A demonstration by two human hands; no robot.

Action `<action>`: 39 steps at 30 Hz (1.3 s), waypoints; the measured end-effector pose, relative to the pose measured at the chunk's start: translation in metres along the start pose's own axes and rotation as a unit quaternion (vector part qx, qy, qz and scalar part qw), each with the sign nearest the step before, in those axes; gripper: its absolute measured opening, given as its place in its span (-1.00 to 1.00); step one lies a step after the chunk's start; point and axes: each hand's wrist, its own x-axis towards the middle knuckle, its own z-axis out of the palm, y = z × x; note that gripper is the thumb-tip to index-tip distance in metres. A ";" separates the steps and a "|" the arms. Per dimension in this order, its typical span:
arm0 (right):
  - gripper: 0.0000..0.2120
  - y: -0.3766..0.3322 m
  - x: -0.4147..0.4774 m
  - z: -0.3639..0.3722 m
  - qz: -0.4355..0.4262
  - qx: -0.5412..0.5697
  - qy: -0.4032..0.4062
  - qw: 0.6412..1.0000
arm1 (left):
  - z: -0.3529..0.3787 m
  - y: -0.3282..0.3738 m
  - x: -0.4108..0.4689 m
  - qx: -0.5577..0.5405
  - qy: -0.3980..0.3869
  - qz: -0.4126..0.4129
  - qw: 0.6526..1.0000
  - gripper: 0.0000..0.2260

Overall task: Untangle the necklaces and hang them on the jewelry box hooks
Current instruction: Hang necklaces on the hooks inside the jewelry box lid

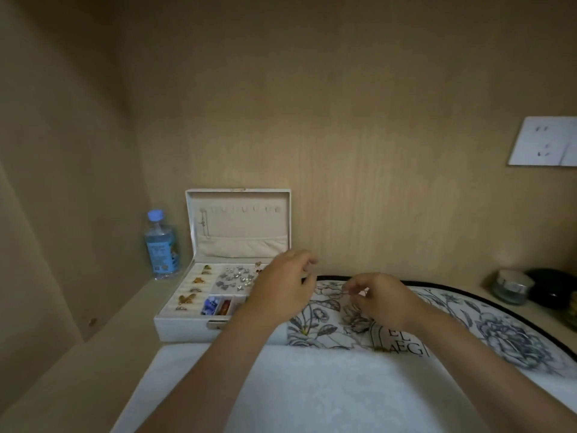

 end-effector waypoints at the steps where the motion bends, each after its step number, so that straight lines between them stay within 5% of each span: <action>1: -0.77 0.006 -0.003 0.000 -0.003 -0.004 -0.004 1.000 | 0.012 0.006 0.001 -0.013 -0.041 0.000 0.999 -0.78; 6: -0.88 0.021 -0.015 0.007 -0.018 0.008 -0.048 0.999 | 0.051 0.013 0.005 0.052 -0.196 -0.025 0.979 -0.79; 12: -0.89 0.024 -0.011 0.025 -0.029 0.003 -0.068 0.997 | 0.050 0.009 0.010 0.092 -0.271 -0.020 0.958 -0.84; 22: -0.91 0.032 -0.008 0.029 -0.070 -0.119 -0.032 0.990 | 0.077 0.004 0.008 0.087 -0.220 0.056 0.970 -0.92; 26: -0.86 0.037 -0.001 0.023 -0.020 0.087 -0.052 0.995 | 0.079 0.006 0.006 -0.012 -0.212 0.022 0.977 -0.92; 32: -0.86 0.031 0.002 -0.009 0.004 0.395 -0.058 0.917 | 0.058 0.020 0.018 -0.293 -0.173 -0.119 0.933 -0.82; 35: -0.78 0.035 0.000 -0.022 0.014 0.443 -0.074 0.894 | 0.055 0.022 0.030 -0.390 -0.186 -0.129 0.892 -0.80; 39: -0.85 0.045 -0.003 -0.030 0.030 0.368 -0.077 0.926 | 0.043 0.027 0.040 -0.316 -0.150 -0.119 0.929 -0.78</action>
